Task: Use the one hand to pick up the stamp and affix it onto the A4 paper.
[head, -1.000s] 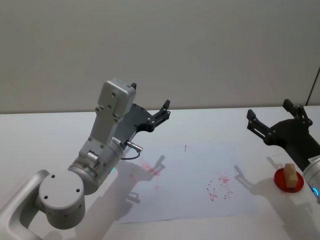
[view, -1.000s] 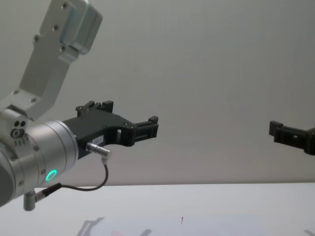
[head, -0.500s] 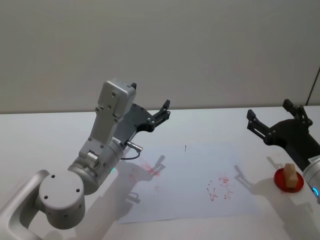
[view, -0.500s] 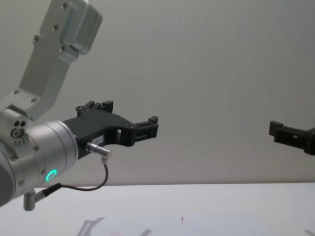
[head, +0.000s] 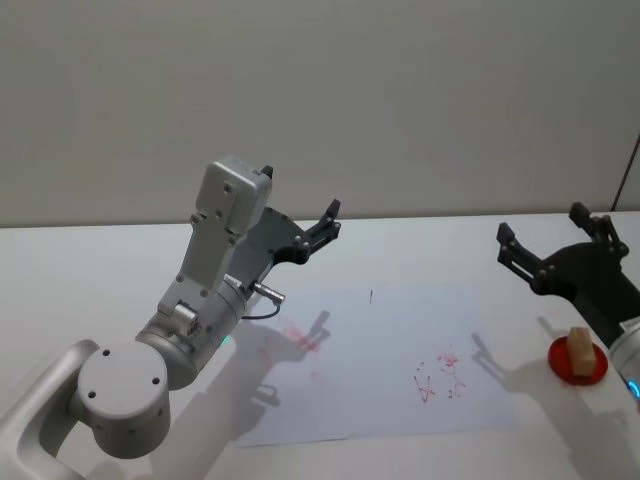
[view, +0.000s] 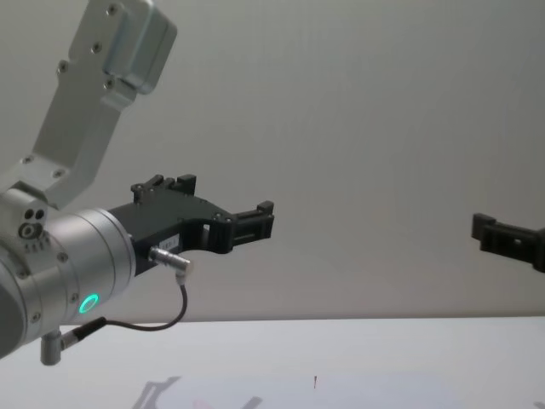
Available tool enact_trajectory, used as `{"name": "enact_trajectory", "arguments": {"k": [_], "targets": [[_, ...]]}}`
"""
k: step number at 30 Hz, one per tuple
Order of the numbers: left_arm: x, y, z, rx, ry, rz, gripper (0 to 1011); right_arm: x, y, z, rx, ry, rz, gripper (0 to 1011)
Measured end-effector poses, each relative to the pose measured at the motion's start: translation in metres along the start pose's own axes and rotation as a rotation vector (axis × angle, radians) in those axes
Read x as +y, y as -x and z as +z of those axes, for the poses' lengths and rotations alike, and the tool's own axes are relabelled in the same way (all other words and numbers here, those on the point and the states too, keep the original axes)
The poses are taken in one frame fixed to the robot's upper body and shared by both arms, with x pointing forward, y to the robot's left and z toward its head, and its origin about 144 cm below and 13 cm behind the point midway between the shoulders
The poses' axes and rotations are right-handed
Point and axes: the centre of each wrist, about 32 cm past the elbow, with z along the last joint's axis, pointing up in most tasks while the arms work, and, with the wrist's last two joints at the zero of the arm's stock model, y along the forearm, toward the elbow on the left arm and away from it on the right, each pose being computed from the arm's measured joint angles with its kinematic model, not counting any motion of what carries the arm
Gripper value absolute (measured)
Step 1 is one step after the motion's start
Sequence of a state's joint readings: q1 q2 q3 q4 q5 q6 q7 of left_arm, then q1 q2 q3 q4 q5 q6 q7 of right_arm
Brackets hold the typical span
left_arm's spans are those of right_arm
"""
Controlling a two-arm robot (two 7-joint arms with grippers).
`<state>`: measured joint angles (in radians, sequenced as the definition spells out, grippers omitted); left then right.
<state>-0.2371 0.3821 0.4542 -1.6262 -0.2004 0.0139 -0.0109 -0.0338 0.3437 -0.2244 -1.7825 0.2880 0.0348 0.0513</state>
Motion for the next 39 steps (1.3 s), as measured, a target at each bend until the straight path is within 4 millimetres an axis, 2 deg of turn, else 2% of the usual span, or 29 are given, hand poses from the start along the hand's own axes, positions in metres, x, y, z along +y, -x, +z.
{"name": "enact_trajectory", "arguments": {"k": [23, 30, 39], "targets": [[0.0, 0.0, 0.0, 0.0, 0.0, 0.0, 1001, -0.068, 0.021, -0.009, 0.016, 0.14, -0.25, 1001], [0.0, 0.0, 0.0, 0.0, 0.0, 0.0, 1001, -0.071, 0.017, -0.012, 0.019, 0.184, -0.284, 1001], [0.0, 0.0, 0.0, 0.0, 0.0, 0.0, 1001, -0.059, 0.006, -0.02, 0.031, 0.24, -0.287, 1001]]}}
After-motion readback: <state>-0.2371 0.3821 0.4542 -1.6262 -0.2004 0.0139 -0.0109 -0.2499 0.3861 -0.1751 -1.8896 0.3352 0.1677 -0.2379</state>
